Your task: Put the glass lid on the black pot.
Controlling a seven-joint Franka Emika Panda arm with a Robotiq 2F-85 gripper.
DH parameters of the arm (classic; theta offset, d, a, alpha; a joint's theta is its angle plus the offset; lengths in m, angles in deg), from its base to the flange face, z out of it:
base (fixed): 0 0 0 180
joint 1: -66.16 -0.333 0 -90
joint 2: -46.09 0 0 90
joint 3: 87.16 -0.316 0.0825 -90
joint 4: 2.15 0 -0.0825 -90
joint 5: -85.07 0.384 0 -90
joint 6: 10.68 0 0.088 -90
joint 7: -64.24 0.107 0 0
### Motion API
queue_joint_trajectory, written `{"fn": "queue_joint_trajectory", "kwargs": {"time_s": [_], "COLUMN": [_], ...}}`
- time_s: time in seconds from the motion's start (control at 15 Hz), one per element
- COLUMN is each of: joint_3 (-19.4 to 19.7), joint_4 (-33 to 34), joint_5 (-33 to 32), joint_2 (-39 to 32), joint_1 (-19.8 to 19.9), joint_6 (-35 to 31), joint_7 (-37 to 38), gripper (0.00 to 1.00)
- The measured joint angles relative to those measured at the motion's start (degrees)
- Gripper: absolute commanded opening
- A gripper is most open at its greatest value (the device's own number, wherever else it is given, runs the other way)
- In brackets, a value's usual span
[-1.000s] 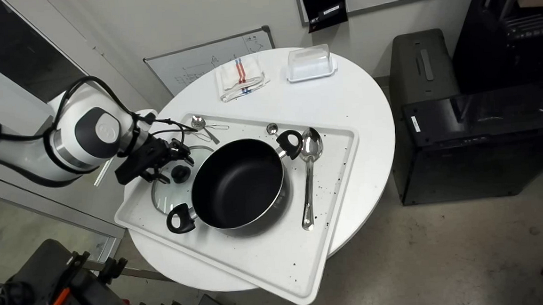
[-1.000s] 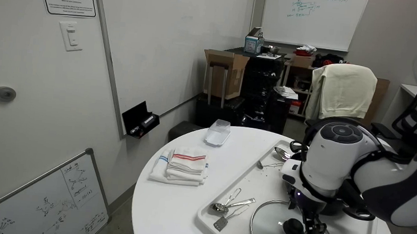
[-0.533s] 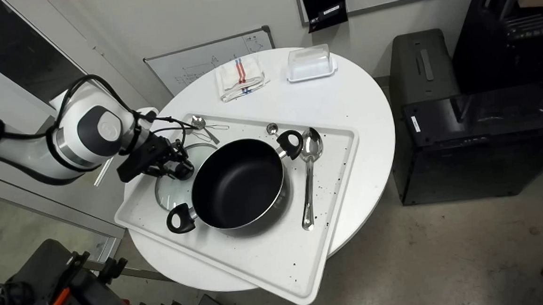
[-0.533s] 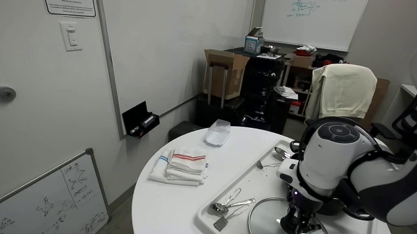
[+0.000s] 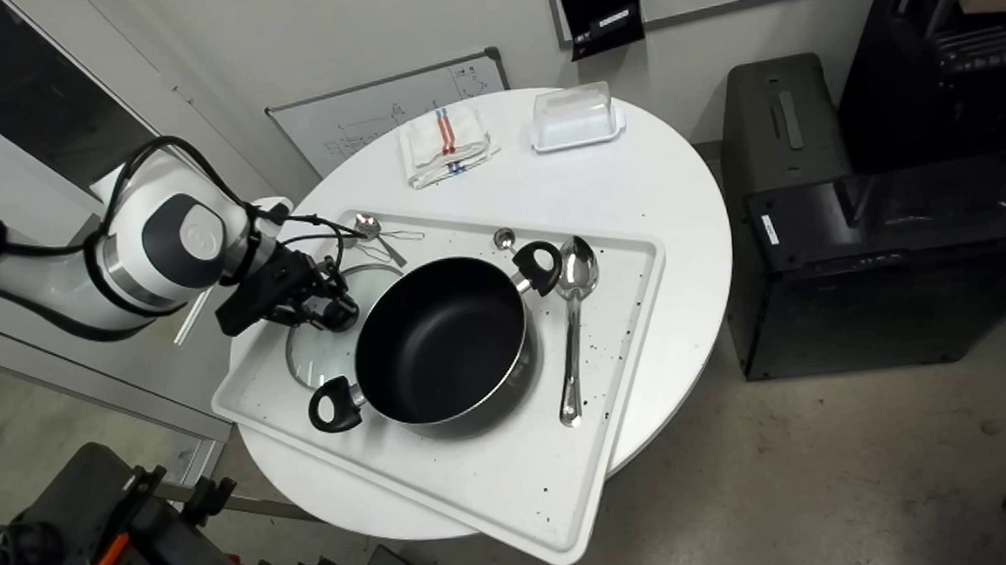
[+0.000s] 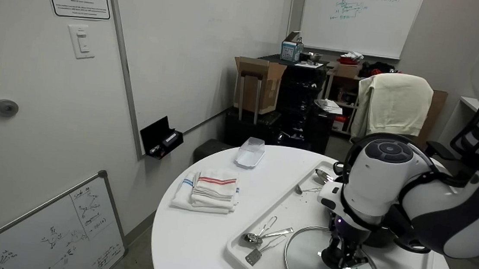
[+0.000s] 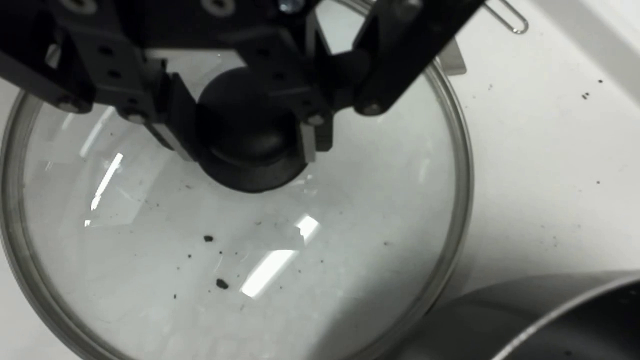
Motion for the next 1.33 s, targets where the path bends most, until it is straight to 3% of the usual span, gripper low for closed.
{"fn": "queue_joint_trajectory", "kwargs": {"time_s": [0.47, 1.33], "joint_3": [-2.9, -12.7], "joint_4": [-2.7, -13.0], "joint_5": [0.0, 0.8], "joint_2": [4.6, 20.6], "joint_1": [3.2, 12.8], "joint_6": [0.0, 3.8], "joint_7": [-0.4, -4.5], "gripper": [0.24, 0.24]}}
